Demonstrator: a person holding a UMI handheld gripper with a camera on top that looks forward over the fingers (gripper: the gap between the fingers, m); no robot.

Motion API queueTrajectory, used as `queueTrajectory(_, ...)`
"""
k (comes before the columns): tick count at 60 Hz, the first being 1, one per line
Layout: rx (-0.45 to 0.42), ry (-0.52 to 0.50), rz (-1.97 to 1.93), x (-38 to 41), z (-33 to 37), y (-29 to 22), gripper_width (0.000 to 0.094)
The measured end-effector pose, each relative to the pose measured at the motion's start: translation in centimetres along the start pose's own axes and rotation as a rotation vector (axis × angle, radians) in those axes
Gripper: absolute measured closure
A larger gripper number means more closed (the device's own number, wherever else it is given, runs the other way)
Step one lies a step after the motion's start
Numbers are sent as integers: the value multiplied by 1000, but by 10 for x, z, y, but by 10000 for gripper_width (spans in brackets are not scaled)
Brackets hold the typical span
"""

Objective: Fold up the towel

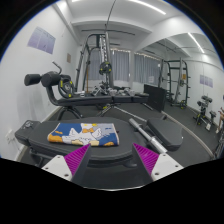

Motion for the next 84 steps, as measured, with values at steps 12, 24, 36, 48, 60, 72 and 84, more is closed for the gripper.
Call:
queueTrajectory(12,10,-43,19,34,2,-2,75)
queueTrajectory(24,-21,-131,39,97,8,-25,76)
queueTrajectory(36,-25,-204,58,177,9,-36,76)
queueTrajectory(48,1,-259,74,257,-3,-29,78)
queueTrajectory(60,44,-250,76,305,-46,-14,82)
queueTrajectory(72,94,-207,89,327,-118,-2,81)
queueTrajectory(84,180,-159,110,337,-196,17,84)
Point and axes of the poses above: the point between the fingertips, and its own axes, seen from behind it with the camera up: x to the left, y down, z backward, against the way the camera looks, the point moved 3 cm from there along z, backward, against the way the camera looks, and after that the axes turned 1 degree about -x, right-handed, at the moved point
